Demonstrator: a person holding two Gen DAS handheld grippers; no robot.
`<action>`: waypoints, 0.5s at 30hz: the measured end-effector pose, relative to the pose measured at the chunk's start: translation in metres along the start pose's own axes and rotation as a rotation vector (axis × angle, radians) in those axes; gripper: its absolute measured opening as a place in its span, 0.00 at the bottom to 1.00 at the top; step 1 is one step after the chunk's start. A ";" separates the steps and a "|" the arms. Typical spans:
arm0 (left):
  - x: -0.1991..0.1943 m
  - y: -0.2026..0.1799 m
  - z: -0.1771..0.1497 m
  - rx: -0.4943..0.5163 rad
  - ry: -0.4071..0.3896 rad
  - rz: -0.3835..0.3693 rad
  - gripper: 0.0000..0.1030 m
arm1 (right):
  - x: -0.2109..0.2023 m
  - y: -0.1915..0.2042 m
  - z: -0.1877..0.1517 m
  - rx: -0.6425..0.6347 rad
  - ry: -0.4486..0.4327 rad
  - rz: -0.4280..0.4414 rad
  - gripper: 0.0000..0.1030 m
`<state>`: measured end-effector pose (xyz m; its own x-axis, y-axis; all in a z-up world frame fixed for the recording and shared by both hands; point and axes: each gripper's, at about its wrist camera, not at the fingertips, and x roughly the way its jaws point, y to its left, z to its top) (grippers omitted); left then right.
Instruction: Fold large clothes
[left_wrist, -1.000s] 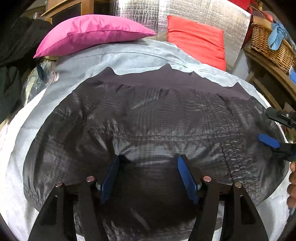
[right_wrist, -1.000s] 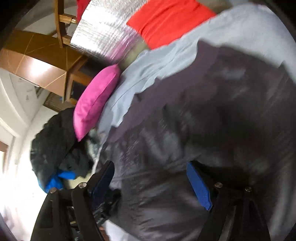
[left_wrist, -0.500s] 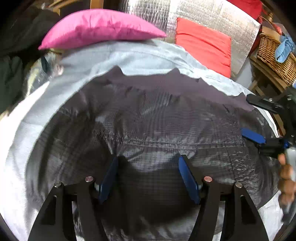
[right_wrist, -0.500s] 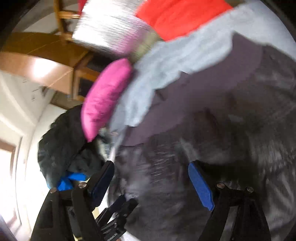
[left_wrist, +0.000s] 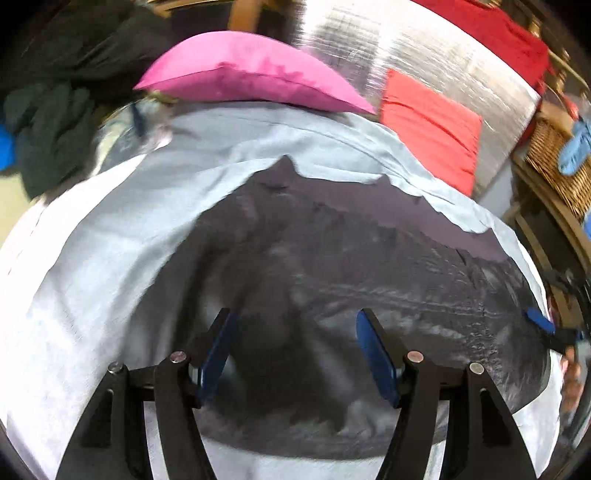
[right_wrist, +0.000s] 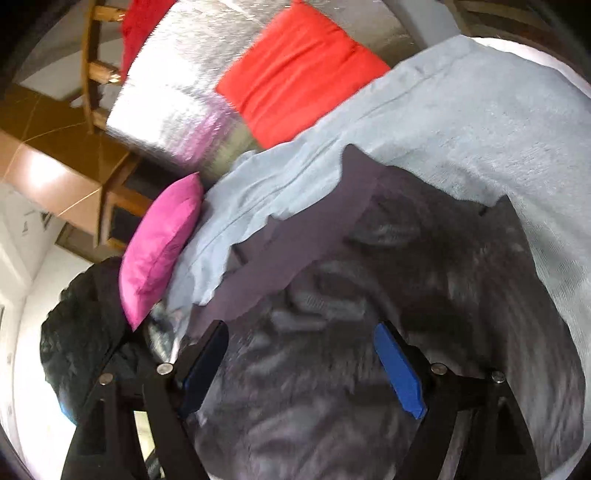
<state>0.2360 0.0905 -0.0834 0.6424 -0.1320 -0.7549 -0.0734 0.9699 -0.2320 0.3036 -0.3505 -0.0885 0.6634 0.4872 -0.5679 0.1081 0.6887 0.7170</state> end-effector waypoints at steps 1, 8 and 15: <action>0.001 0.006 -0.003 -0.004 0.013 0.010 0.66 | -0.005 0.002 -0.006 -0.014 0.011 0.020 0.82; 0.014 0.011 -0.010 0.048 0.052 0.085 0.66 | -0.011 -0.030 -0.031 -0.045 0.037 -0.035 0.75; -0.002 0.031 -0.007 -0.037 0.022 0.043 0.66 | -0.041 -0.035 -0.019 -0.018 0.011 -0.027 0.78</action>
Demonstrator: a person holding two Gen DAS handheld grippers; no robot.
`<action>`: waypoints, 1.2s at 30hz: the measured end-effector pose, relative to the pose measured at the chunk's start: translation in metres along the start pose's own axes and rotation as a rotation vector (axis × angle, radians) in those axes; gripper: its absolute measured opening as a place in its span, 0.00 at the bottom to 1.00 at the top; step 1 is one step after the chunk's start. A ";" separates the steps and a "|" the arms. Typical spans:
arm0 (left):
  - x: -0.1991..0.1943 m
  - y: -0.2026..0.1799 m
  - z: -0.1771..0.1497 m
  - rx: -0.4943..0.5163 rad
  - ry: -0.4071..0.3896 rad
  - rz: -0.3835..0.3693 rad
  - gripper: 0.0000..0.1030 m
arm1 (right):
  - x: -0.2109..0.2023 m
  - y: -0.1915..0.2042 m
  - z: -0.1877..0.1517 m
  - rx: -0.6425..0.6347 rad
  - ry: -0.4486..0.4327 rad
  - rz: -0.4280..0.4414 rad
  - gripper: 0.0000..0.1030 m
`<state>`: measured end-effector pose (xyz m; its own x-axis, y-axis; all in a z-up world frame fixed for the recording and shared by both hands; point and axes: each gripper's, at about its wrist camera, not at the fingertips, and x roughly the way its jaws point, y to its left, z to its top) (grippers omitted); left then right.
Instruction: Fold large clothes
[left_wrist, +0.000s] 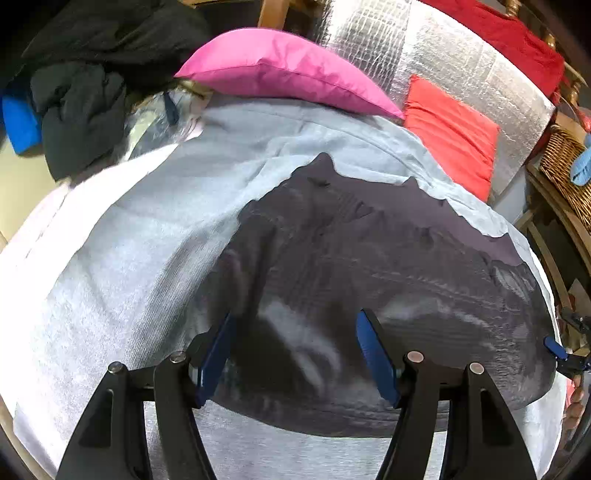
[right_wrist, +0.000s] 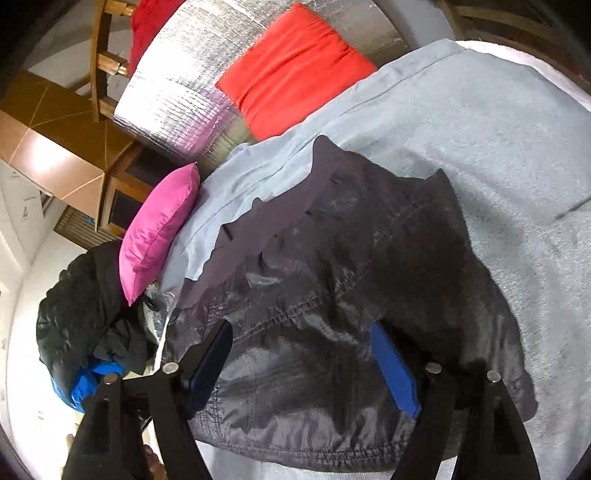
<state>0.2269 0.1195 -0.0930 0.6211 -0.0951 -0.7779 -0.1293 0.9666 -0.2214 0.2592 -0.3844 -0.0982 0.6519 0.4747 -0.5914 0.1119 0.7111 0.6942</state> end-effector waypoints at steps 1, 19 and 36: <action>0.007 0.003 -0.001 -0.004 0.032 -0.001 0.66 | -0.001 -0.004 0.003 0.019 0.001 0.012 0.78; -0.019 0.036 -0.012 -0.133 -0.048 -0.097 0.66 | 0.009 -0.020 0.039 0.086 -0.021 0.003 0.78; -0.035 0.048 -0.025 -0.155 -0.004 -0.085 0.68 | -0.030 0.007 -0.015 -0.098 0.019 0.002 0.79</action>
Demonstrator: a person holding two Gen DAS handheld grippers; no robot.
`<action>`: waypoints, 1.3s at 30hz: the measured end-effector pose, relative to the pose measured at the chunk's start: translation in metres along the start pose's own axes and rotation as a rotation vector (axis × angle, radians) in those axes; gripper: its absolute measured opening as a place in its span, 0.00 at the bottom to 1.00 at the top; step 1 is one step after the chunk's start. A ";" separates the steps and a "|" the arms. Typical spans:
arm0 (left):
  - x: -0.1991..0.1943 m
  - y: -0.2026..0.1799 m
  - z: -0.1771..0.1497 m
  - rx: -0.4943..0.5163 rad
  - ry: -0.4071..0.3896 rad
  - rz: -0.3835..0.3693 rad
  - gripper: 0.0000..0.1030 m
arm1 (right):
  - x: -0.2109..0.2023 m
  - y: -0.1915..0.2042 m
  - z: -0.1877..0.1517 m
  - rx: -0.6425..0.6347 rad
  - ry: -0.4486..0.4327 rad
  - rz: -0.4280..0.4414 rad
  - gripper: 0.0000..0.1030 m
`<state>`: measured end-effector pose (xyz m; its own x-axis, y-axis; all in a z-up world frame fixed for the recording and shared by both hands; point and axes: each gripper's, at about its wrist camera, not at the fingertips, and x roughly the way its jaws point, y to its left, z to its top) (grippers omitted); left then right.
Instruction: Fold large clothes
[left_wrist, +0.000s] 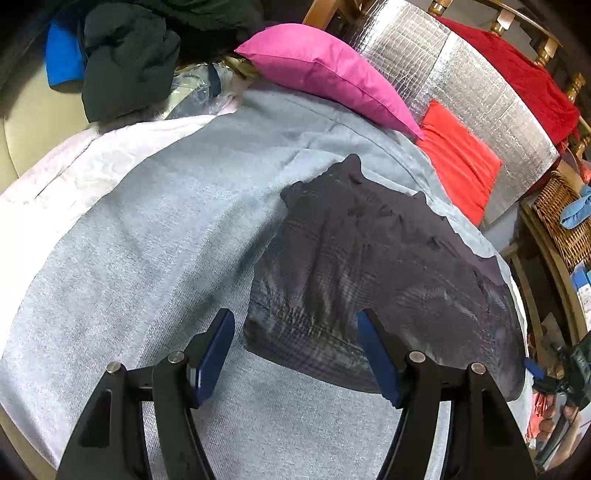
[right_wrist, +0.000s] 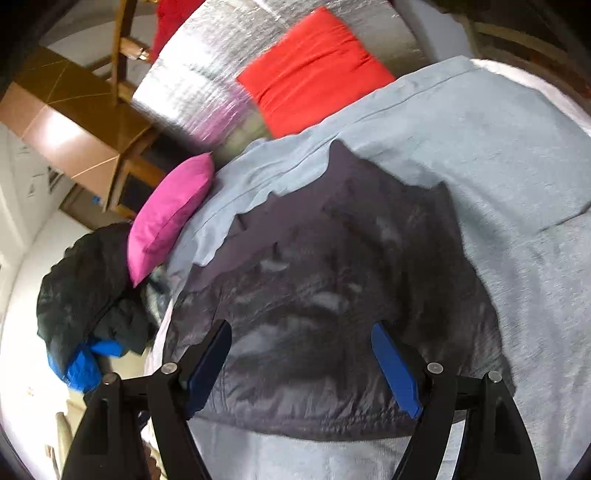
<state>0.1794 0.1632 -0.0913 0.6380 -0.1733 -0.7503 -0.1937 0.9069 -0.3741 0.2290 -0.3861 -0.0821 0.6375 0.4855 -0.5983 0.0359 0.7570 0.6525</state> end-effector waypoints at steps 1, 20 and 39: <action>0.001 0.000 0.000 0.000 0.005 0.007 0.68 | 0.004 -0.008 -0.002 0.004 0.017 -0.025 0.79; 0.008 0.004 0.011 0.011 -0.039 0.042 0.68 | 0.007 -0.019 0.054 -0.111 -0.036 -0.225 0.79; 0.018 0.020 0.017 -0.008 -0.042 0.073 0.68 | 0.074 -0.012 0.076 -0.289 0.102 -0.403 0.29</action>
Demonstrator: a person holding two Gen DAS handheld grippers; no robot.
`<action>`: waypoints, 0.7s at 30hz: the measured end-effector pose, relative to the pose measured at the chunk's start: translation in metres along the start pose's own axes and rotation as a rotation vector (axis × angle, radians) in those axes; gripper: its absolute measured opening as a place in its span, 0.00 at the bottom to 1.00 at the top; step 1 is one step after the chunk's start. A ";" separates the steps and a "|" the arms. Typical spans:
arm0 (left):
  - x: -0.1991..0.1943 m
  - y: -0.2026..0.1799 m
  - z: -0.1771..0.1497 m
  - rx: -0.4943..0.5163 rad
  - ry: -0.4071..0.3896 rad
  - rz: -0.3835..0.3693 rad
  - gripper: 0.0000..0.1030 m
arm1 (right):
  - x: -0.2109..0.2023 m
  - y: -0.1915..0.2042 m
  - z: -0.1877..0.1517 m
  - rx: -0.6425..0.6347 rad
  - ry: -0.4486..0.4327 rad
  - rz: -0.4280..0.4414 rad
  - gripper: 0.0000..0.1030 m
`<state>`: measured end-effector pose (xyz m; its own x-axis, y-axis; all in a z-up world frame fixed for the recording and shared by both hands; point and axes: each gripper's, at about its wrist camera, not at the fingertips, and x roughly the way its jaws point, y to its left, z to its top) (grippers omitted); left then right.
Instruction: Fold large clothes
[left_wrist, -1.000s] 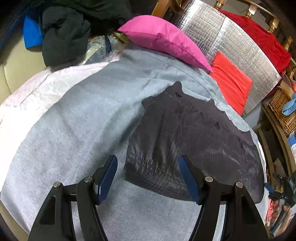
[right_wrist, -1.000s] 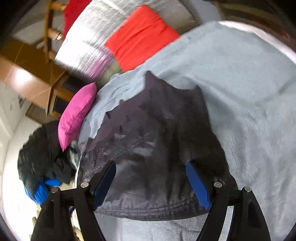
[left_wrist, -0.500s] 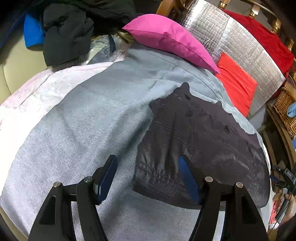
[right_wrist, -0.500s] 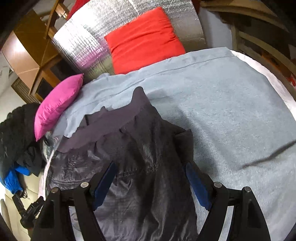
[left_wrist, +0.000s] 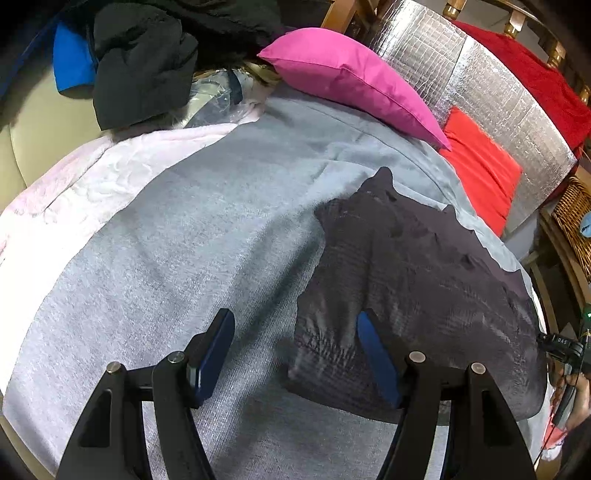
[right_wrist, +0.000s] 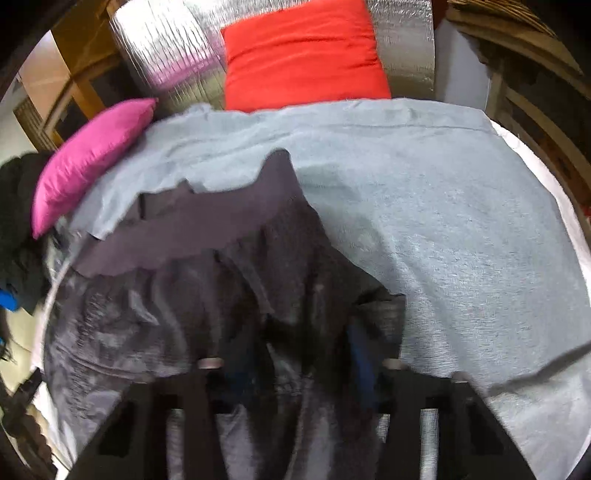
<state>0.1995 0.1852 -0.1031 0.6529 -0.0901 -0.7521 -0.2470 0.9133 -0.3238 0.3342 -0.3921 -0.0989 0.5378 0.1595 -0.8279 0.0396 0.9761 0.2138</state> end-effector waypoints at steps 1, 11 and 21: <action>0.000 0.000 0.001 -0.002 0.000 -0.002 0.68 | 0.001 -0.002 0.000 -0.003 0.008 -0.009 0.17; -0.003 0.006 0.002 0.000 0.004 -0.009 0.68 | -0.005 0.007 -0.006 -0.026 -0.013 -0.136 0.09; -0.034 0.013 0.000 -0.008 -0.011 -0.047 0.68 | -0.068 -0.013 -0.029 0.164 -0.143 0.030 0.82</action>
<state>0.1745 0.2005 -0.0818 0.6718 -0.1282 -0.7296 -0.2216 0.9050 -0.3630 0.2723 -0.4117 -0.0606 0.6540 0.1543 -0.7406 0.1516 0.9324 0.3281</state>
